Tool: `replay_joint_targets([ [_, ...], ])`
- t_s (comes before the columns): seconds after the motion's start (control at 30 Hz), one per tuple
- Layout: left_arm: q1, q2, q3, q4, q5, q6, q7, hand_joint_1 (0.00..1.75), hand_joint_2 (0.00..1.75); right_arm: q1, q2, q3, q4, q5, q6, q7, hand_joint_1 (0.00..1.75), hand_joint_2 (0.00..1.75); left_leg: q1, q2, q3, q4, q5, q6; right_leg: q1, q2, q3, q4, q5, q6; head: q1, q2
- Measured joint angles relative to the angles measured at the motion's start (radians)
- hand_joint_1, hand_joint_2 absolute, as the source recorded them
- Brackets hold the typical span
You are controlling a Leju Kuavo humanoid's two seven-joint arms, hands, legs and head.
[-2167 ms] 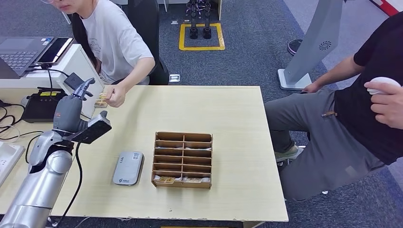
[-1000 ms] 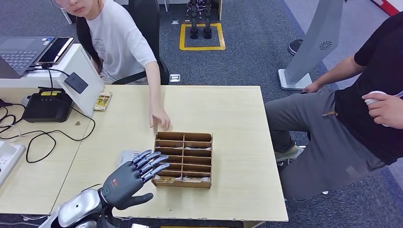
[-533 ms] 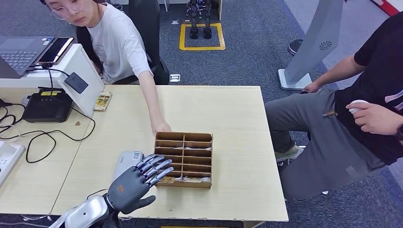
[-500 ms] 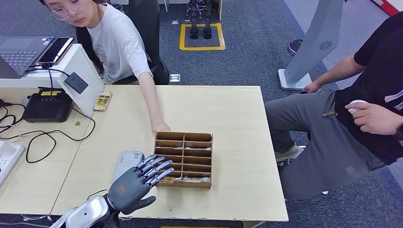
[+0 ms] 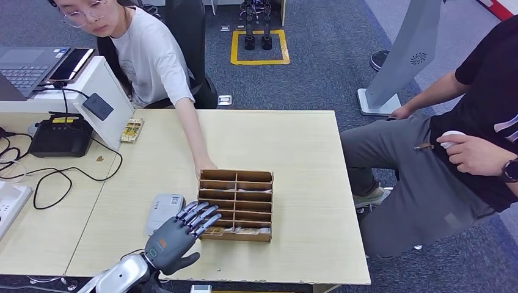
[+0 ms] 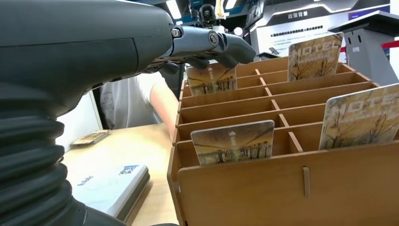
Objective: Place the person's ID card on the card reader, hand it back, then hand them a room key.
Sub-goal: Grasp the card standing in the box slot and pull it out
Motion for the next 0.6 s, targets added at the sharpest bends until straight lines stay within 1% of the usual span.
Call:
replay_joint_targets([
  [0.37,-0.001,-0.035,0.003,0.022,-0.023,0.009,0.036,0.0,1.75,0.0,0.0,0.018,0.0,-0.016,-0.002,-0.001,0.0,0.0,0.0,0.0,0.0,0.0,0.0,0.0,0.0,0.0,0.0,0.0,0.0,0.0,0.0,0.0],
  [0.6,0.0,-0.057,0.015,0.039,-0.023,0.007,0.04,0.0,1.75,-0.001,0.0,0.037,0.0,-0.036,-0.002,-0.001,0.0,0.0,0.0,0.0,0.0,0.0,0.0,0.0,0.0,0.0,0.0,0.0,0.0,0.0,0.0,0.0],
])
